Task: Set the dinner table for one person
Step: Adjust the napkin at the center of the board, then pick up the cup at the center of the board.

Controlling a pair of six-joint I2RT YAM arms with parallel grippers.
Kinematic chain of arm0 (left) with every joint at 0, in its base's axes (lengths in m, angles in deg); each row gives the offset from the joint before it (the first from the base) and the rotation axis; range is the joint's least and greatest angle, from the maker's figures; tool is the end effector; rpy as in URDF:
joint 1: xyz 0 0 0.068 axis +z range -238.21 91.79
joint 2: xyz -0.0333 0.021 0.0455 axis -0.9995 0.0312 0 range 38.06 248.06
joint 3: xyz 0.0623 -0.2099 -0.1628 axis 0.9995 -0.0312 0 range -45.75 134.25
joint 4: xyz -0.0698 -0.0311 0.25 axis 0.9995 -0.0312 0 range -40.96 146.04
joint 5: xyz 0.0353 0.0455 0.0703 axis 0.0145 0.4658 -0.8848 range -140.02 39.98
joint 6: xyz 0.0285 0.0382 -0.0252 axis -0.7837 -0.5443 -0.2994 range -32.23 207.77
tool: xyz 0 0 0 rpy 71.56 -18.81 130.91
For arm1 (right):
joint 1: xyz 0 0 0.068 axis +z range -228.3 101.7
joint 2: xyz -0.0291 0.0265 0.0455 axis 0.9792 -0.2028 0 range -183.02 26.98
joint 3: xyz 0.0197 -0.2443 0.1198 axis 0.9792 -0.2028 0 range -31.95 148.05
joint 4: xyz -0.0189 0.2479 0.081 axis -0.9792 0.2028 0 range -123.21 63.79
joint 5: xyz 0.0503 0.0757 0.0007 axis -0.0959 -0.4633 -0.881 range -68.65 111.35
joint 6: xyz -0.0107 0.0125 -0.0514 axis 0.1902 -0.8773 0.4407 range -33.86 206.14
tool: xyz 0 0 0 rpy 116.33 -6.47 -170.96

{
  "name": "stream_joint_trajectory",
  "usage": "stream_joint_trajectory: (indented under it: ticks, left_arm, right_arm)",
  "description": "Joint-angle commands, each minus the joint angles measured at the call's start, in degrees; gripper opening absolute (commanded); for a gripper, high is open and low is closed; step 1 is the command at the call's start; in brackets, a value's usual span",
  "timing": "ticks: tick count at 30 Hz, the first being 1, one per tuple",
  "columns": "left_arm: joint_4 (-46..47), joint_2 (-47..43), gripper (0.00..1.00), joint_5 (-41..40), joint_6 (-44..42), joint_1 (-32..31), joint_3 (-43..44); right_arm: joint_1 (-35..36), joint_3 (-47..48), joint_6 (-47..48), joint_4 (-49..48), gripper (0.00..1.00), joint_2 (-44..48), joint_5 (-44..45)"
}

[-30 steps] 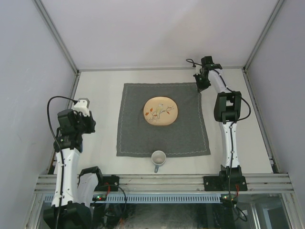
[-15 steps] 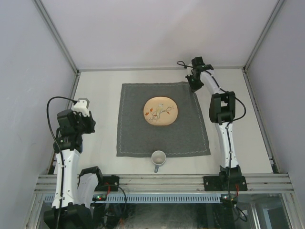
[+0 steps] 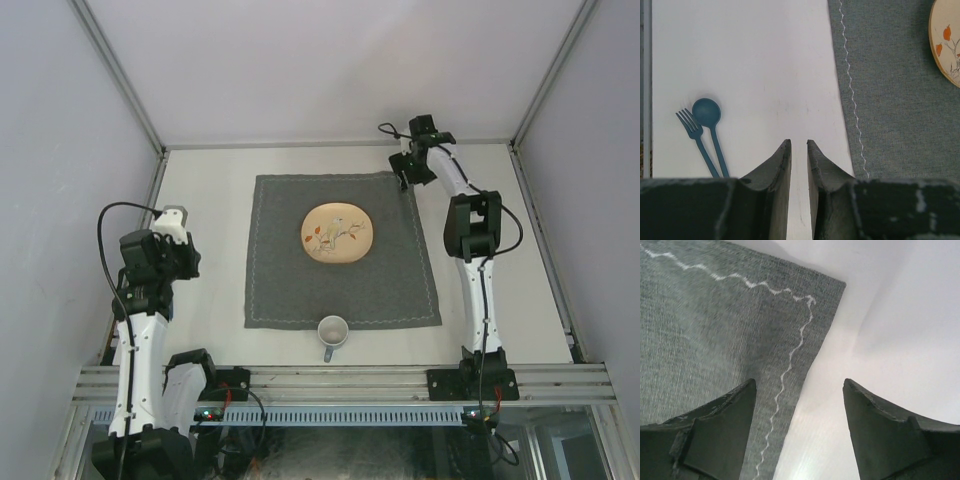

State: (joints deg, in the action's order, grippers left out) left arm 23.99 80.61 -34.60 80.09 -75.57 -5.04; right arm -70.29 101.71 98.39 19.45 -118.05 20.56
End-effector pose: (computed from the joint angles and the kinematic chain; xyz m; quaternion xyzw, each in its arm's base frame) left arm 0.1602 0.0262 0.2838 0.0252 0.8764 -0.0343 0.4797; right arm 0.5311 0.0752 0.1767 -0.1729 0.9589 -0.0016 0.2248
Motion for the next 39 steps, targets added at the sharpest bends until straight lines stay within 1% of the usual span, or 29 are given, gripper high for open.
stream_joint_trajectory:
  ticks: [1, 8, 11, 13, 16, 19, 23, 26, 28, 31, 34, 37, 39]
  left_arm:
    - [2.78, -0.20, 0.23, 1.60, 0.27, -0.25, -0.84]
    - [2.48, -1.11, 0.23, 1.77, 0.20, -0.22, -0.89]
    - [2.22, -1.64, 0.23, 1.42, -0.21, -0.25, -1.02]
    - [2.61, -1.65, 0.23, 1.00, -0.57, -0.24, -1.31]
    - [3.38, -1.05, 0.23, 0.70, -0.52, -0.25, -1.67]
    - [4.43, -1.14, 0.23, 0.02, 0.07, -0.25, -1.94]
    - [6.37, -1.89, 0.23, -1.56, 0.24, -0.14, -2.36]
    - [8.23, -1.37, 0.23, -4.55, 1.02, -0.21, -2.88]
    - [9.24, -0.34, 0.23, -6.35, 2.00, -0.16, -3.25]
    - [11.41, 0.49, 0.24, -6.99, 3.38, -0.15, -4.74]
    - [12.47, 0.45, 0.24, -7.07, 4.61, -0.14, -6.35]
    - [12.53, -0.51, 0.24, -7.57, 4.91, -0.16, -7.37]
    - [12.83, -1.68, 0.24, -8.09, 4.59, -0.10, -7.78]
  right_arm:
    - [-1.15, -2.43, -0.43, -2.09, 0.70, 10.09, 0.25]
    - [-1.32, -2.66, -0.59, -0.42, 0.68, 10.91, 0.99]
    - [-1.79, -3.37, -1.67, 0.24, 0.67, 13.64, -2.36]
    - [-1.75, -4.61, -3.15, 0.98, 0.67, 17.38, -5.72]
    - [-0.09, -9.62, -4.78, 2.26, 0.67, 23.44, -10.64]
    - [4.42, -19.29, -3.53, 3.01, 0.64, 30.87, -10.37]
    - [12.84, -31.85, -1.11, 2.11, 0.64, 42.99, -7.83]
    - [17.82, -35.77, -0.36, 4.79, 0.64, 50.53, -7.52]
    - [20.41, -37.11, -0.77, 7.48, 0.63, 54.68, -10.08]
    - [26.35, -40.65, -0.88, 9.79, 0.63, 58.64, -11.47]
    - [31.52, -45.50, -0.86, 9.46, 0.63, 62.12, -9.33]
    - [34.55, -50.06, -0.65, 8.69, 0.63, 65.55, -10.14]
    - [36.18, -52.12, -0.07, 8.20, 0.63, 66.55, -8.72]
